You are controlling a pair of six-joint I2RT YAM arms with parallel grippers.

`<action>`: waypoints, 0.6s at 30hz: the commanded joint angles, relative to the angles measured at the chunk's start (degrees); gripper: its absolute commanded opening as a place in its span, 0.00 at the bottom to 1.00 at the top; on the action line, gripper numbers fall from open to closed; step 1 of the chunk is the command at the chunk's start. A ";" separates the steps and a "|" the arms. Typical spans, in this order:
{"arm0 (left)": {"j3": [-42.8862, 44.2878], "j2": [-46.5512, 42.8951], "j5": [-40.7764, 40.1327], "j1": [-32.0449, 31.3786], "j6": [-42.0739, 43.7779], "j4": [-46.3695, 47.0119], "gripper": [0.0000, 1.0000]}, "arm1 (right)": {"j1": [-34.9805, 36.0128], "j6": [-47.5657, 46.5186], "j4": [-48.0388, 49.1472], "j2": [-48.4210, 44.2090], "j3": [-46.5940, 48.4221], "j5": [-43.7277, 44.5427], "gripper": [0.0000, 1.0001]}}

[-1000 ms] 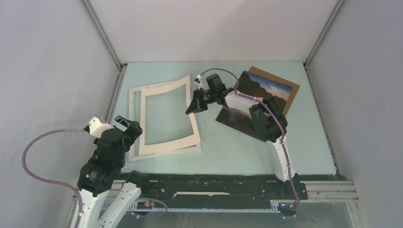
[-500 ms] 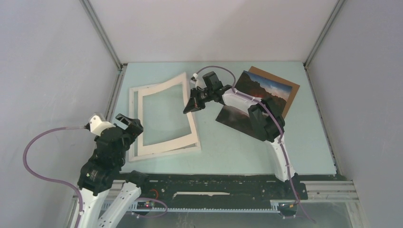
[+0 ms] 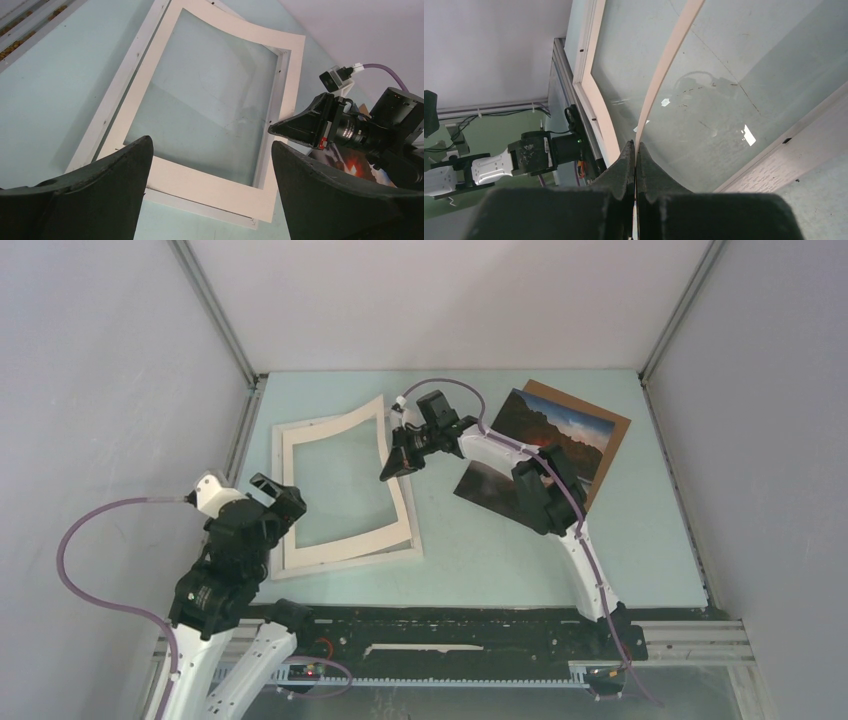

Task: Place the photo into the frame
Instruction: Place the photo frame item in the photo frame.

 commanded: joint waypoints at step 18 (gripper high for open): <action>1.28 0.66 0.54 0.28 1.63 3.26 0.96 | 1.86 1.79 1.05 1.26 2.83 0.40 0.00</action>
